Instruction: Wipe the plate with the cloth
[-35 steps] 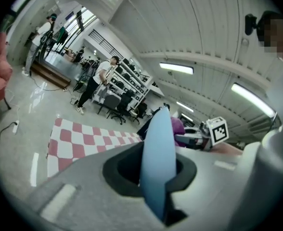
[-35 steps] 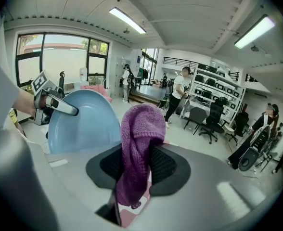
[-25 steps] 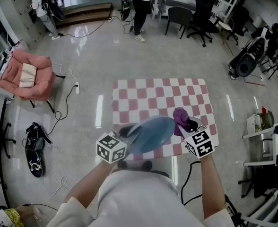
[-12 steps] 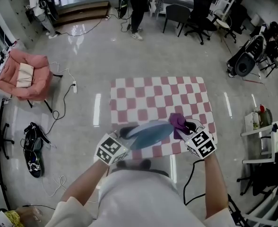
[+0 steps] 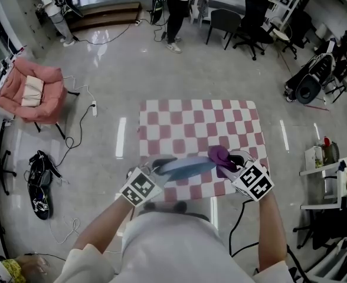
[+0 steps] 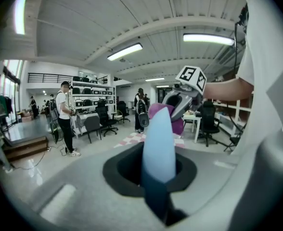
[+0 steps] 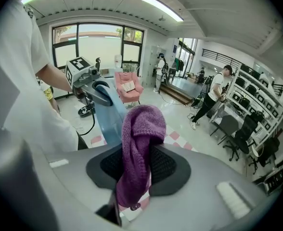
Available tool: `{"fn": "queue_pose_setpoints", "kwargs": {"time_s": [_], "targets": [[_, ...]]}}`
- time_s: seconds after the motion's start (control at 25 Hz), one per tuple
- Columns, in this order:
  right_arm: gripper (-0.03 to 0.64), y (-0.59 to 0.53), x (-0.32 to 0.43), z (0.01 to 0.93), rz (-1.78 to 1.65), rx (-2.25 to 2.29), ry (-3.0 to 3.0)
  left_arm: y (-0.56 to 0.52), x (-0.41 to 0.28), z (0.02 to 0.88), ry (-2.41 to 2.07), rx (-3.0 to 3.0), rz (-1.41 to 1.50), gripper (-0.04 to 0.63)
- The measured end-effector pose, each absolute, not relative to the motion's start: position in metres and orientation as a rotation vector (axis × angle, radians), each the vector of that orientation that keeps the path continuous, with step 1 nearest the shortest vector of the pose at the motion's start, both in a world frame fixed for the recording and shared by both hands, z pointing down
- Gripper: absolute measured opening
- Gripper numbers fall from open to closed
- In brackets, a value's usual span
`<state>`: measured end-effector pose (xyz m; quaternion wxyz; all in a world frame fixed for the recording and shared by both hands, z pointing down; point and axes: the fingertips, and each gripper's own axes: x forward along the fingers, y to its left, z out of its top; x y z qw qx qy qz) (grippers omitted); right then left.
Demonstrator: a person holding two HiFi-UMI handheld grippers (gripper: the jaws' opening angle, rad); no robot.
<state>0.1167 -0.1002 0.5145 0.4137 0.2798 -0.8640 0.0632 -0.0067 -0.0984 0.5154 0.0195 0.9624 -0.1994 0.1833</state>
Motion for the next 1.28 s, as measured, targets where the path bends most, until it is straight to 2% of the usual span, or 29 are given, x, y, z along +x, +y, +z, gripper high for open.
{"fn": "queue_pose_setpoints", "kwargs": {"time_s": [0.64,1.28], "targets": [[0.118,-0.088,0.068,0.474,0.018,0.444,-2.252,-0.099,0.018,0.528,-0.590,3.047,0.777,0.041],[0.118,-0.077,0.019,0.465,0.022,0.257,-2.331,-0.098,0.046,0.534,-0.537,3.071,0.881,0.040]]}}
